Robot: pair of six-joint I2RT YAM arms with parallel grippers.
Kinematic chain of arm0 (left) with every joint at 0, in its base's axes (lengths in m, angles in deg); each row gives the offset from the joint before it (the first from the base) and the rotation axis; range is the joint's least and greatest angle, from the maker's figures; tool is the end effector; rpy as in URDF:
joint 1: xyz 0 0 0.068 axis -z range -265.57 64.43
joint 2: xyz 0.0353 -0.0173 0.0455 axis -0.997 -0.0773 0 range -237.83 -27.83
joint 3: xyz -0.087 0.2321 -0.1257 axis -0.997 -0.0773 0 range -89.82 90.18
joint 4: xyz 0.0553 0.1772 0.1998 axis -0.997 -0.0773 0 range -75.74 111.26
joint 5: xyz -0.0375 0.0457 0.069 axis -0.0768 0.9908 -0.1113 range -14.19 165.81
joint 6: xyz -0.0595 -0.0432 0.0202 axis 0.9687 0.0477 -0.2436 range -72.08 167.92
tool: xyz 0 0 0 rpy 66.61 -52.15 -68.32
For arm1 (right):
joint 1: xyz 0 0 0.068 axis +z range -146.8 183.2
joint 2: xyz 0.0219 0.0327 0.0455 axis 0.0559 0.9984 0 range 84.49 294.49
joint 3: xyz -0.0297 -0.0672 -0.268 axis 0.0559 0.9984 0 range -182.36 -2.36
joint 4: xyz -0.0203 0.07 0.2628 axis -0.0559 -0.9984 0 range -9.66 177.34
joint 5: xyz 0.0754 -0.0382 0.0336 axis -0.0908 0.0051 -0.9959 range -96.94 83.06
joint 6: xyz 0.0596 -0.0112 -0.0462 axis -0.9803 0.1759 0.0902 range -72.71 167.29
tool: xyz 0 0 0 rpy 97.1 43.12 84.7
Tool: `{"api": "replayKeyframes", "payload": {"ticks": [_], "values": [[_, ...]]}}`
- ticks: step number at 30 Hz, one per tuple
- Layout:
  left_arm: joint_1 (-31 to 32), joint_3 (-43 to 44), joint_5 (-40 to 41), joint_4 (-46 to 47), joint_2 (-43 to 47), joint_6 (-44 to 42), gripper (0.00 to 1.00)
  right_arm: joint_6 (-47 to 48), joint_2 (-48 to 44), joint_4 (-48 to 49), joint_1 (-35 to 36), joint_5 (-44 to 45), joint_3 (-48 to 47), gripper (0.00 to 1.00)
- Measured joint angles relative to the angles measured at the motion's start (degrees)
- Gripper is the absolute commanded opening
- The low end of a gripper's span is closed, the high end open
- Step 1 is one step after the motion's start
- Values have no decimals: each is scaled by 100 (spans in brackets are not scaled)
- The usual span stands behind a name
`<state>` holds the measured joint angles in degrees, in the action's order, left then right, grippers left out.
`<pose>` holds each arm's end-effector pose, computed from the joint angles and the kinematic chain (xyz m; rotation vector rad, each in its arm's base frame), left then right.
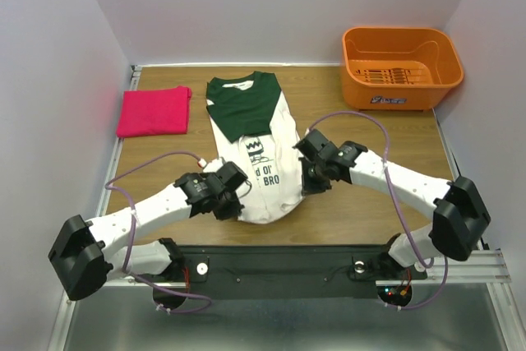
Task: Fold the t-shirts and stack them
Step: Fold the tshirt
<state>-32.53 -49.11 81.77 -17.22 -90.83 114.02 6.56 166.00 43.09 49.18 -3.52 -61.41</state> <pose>0.1411 -0.1764 0.1908 -0.3493 2.7221 -0.5448 0.2082 0.2097 0.2098 -0.1104 2.7845 0.3338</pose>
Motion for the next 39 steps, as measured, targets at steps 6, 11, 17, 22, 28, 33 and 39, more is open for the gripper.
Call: {"api": "replayKeyframes", "payload": {"ticks": [6, 11, 17, 22, 28, 33, 39], "values": [[-1300, 748, 278, 15, -221, -855, 0, 533, 894, -35, -568, 120, -1193, 1], [-2118, 1425, 448, 391, -852, -1672, 0, 914, 1602, -35, -870, 157, -2144, 1], [-2800, 1742, 483, 706, -1532, -2354, 0, 1276, 2345, -39, -1150, 146, -3060, 1], [-3106, 1982, 455, 1097, -2009, -2776, 0, 1486, 2830, -31, -1335, 87, -3554, 1], [-3309, 2133, 391, 1541, -2448, -3095, 0, 1707, 3327, -20, -1491, 61, -3954, 1], [-3412, 2133, 282, 1821, -2802, -3228, 0, 1832, 3622, -22, -1543, 55, -4207, 1], [-3467, 2256, 267, 1989, -3130, -3327, 0, 1943, 3954, -9, -1572, 66, -4529, 1]]}}
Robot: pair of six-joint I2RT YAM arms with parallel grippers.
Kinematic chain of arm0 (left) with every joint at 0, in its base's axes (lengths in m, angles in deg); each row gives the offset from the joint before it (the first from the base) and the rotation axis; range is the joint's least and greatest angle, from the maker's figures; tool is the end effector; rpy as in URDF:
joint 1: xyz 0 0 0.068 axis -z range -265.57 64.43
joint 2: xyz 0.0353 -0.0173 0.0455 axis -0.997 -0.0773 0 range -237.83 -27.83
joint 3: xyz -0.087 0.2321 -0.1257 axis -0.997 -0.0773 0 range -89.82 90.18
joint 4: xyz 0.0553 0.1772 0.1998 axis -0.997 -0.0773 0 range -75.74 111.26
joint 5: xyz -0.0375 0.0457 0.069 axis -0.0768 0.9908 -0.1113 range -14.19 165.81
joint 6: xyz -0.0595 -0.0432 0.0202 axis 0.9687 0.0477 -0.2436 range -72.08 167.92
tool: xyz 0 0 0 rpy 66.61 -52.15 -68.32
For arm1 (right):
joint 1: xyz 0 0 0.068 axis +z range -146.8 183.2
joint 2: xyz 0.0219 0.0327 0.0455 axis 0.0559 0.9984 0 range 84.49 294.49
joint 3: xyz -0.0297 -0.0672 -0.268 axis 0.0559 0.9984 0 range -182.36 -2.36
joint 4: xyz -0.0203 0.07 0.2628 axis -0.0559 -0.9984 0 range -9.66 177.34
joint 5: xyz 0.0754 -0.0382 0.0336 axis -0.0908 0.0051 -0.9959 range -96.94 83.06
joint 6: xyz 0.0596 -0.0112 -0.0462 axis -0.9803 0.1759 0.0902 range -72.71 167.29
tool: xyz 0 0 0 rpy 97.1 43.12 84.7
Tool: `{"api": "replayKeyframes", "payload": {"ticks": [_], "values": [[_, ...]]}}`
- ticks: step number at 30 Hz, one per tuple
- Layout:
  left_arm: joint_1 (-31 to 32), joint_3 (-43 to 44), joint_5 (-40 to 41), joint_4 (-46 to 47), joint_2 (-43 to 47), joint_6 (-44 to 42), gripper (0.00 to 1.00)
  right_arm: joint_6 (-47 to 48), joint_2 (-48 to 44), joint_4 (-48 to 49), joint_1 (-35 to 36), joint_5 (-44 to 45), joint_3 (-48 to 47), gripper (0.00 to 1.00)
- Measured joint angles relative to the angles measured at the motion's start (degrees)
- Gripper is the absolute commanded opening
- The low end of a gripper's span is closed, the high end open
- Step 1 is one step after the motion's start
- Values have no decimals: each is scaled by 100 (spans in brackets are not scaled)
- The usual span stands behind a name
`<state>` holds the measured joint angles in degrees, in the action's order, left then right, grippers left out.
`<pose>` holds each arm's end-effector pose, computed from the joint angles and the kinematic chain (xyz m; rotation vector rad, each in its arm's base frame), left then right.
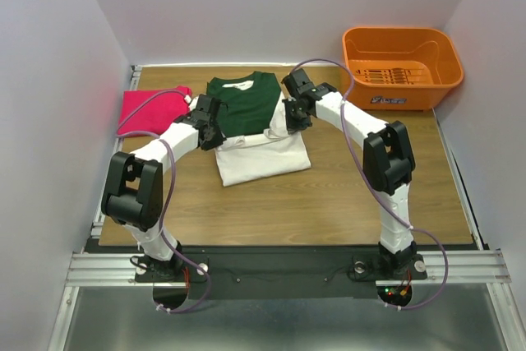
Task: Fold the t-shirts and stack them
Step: Fold the tshirt
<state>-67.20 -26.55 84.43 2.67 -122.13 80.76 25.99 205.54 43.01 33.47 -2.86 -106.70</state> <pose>0.3643 -0.1108 0.1959 -0.3738 2.4071 -0.2216 0.4250 0.2426 0.2065 -0.1827 2.6422 0.2126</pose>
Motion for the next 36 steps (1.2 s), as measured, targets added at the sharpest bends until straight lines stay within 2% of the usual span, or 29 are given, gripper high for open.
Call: {"api": "replayKeyframes", "payload": {"ticks": [14, 18, 21, 22, 24, 25, 27, 28, 30, 31, 32, 34, 36], "values": [[-111, 42, 33, 315, -66, -90, 0, 105, 350, 68, -33, 15, -358, 2], [-125, 33, 63, 422, -146, -87, 2, 146, 448, 144, -35, 24, -372, 7], [-125, 22, 68, 472, -232, -87, 18, 186, 533, 173, -37, 24, -372, 16], [-125, 20, 70, 494, -271, -94, 30, 205, 562, 181, -37, 22, -374, 26], [-125, 20, 81, 505, -289, -131, 43, 260, 586, 190, -39, 20, -374, 39], [-127, 20, 114, 505, -284, -153, 55, 310, 586, 184, -44, 22, -374, 49], [-151, 20, 168, 505, -229, -205, 69, 448, 570, 195, -66, 2, -385, 57], [-162, 20, 197, 503, -177, -234, 74, 485, 551, 195, -74, 0, -385, 64], [-168, 7, 249, 444, 66, -278, 81, 634, 474, 199, -94, -17, -367, 69], [-177, -2, 280, 398, 225, -289, 90, 732, 396, 208, -92, -24, -323, 72], [-184, -13, 323, 365, 455, -323, 93, 868, 271, 234, -90, -26, -229, 77], [-188, -59, 417, 361, 903, -372, 99, 1141, 17, 236, -74, 0, -74, 83], [-188, -195, 575, 358, 1556, -435, 99, 1497, -264, 280, -9, 57, 94, 94]]}}
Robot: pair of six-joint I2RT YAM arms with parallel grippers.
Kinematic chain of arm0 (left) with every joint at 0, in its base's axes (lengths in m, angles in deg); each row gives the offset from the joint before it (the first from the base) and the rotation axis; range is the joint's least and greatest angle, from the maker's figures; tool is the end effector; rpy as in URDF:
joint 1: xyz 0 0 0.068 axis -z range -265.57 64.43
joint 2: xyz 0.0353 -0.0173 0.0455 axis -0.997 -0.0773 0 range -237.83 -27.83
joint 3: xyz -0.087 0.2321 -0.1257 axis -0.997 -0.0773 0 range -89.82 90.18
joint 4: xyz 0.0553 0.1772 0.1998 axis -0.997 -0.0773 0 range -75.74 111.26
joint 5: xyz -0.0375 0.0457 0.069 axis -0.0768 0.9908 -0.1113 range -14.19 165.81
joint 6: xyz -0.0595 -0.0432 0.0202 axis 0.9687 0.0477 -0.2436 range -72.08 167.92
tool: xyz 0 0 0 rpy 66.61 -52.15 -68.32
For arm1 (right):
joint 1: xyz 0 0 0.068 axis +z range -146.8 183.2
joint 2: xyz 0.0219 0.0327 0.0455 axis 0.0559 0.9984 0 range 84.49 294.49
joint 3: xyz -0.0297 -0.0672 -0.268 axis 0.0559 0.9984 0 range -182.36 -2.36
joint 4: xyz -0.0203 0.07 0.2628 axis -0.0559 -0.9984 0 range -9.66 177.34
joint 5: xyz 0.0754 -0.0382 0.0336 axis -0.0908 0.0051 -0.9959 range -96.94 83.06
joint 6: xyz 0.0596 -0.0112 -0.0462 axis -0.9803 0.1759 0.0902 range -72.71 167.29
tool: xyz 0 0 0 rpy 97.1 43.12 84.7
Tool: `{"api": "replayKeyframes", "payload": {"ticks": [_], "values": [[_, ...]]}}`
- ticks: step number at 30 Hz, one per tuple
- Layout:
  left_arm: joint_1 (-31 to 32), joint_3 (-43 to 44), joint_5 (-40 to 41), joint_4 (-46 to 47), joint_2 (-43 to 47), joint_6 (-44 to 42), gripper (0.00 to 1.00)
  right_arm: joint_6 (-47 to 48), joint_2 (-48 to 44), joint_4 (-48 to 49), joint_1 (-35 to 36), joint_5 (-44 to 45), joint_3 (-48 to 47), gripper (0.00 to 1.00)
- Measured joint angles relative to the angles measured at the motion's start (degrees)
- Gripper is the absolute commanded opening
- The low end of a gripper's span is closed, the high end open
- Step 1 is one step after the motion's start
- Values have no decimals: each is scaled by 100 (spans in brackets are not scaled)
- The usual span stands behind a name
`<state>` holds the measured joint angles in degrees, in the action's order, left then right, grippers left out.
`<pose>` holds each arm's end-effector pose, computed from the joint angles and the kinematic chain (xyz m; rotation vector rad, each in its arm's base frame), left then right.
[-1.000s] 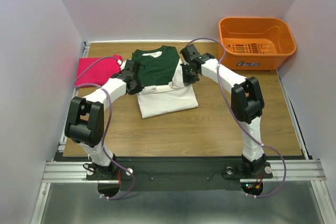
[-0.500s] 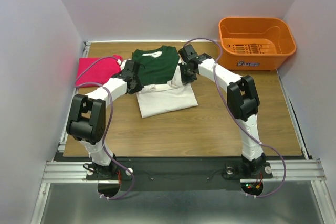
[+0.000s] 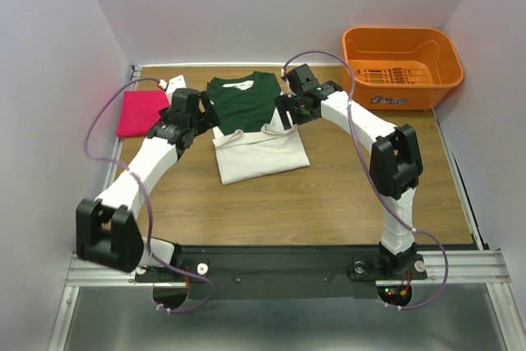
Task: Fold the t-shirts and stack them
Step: Fold the tshirt
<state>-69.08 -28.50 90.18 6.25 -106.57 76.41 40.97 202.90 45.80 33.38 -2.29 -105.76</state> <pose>0.3362 -0.0828 0.2846 -0.3675 2.0914 -0.1986 0.4247 0.2408 0.2261 -0.4984 2.5103 0.1422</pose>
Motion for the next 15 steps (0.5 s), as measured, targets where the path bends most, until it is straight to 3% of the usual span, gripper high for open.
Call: {"api": "replayKeyframes", "payload": {"ticks": [3, 15], "values": [[0, -378, 273, 94, 780, -111, 99, 586, -326, 72, 223, 127, 162, 100], [-11, -2258, 1480, 365, 3254, -533, 99, 2258, 125, 837, 1364, 881, 267, 100]]}}
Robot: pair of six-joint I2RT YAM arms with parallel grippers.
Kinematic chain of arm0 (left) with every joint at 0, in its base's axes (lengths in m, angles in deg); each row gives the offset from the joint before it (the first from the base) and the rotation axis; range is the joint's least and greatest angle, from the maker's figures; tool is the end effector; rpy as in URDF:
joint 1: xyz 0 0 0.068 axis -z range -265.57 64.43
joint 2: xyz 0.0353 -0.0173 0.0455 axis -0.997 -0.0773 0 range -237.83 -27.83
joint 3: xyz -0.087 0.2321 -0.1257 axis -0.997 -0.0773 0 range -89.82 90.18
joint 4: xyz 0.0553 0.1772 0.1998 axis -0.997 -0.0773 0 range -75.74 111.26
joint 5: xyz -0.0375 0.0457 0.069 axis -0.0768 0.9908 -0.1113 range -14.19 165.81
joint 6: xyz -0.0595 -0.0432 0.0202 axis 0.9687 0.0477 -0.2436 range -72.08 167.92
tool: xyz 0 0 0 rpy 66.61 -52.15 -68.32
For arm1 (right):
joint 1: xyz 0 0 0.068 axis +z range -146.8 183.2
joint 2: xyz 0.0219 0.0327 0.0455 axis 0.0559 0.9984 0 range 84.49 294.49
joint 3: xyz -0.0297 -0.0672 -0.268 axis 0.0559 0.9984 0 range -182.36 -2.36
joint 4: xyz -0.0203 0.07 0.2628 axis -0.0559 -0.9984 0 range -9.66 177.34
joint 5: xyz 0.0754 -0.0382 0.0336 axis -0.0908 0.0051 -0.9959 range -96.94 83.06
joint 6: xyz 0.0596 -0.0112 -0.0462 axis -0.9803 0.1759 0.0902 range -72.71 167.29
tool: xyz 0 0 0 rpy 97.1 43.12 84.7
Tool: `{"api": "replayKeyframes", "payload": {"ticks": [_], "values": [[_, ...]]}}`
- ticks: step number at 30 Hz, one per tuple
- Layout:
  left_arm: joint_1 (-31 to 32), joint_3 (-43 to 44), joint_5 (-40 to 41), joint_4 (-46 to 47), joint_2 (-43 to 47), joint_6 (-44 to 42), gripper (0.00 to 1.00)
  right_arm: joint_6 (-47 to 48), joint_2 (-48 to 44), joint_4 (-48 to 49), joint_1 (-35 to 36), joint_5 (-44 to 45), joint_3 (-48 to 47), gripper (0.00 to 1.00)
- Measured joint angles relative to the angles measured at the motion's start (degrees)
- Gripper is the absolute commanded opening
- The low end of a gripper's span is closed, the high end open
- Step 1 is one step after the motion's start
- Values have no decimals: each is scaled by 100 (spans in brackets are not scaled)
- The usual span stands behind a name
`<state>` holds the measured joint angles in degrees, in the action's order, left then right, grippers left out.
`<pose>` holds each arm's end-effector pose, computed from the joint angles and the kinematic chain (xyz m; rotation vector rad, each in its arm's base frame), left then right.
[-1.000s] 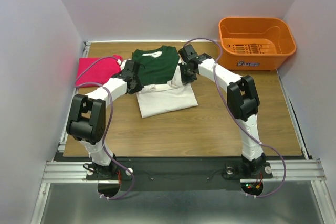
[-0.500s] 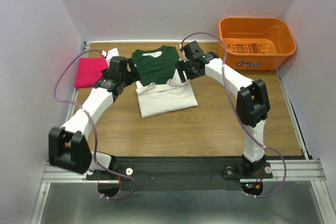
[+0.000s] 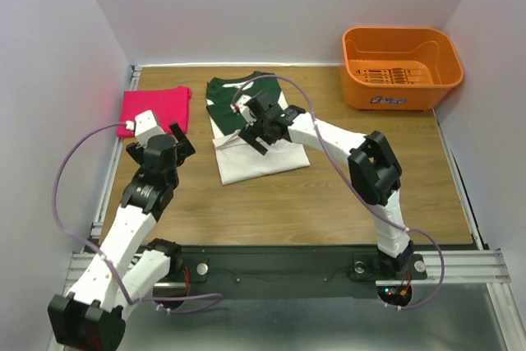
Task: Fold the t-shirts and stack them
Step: Fold the tshirt
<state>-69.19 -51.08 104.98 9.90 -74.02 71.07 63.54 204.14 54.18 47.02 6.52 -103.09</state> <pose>0.2196 -0.0317 0.2919 -0.4471 1.8015 0.0050 0.3712 0.3352 0.2129 -1.1379 2.1664 -0.0801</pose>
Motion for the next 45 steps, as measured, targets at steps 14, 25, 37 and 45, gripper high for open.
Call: {"api": "replayKeyframes", "payload": {"ticks": [14, 25, 37, 45], "values": [[0, -210, 483, 603, 686, -273, 99, 511, 831, 542, 55, 953, -262, 100], [0, -238, 424, 612, 686, -302, 99, 691, 1088, 713, 55, 1314, -527, 100], [0, -240, 297, 654, 686, -321, 98, 949, 1840, 966, -42, 1875, -2138, 100], [0, -240, -203, 855, 393, -393, 95, 686, 1915, 1193, -387, 2098, -2693, 98]]}}
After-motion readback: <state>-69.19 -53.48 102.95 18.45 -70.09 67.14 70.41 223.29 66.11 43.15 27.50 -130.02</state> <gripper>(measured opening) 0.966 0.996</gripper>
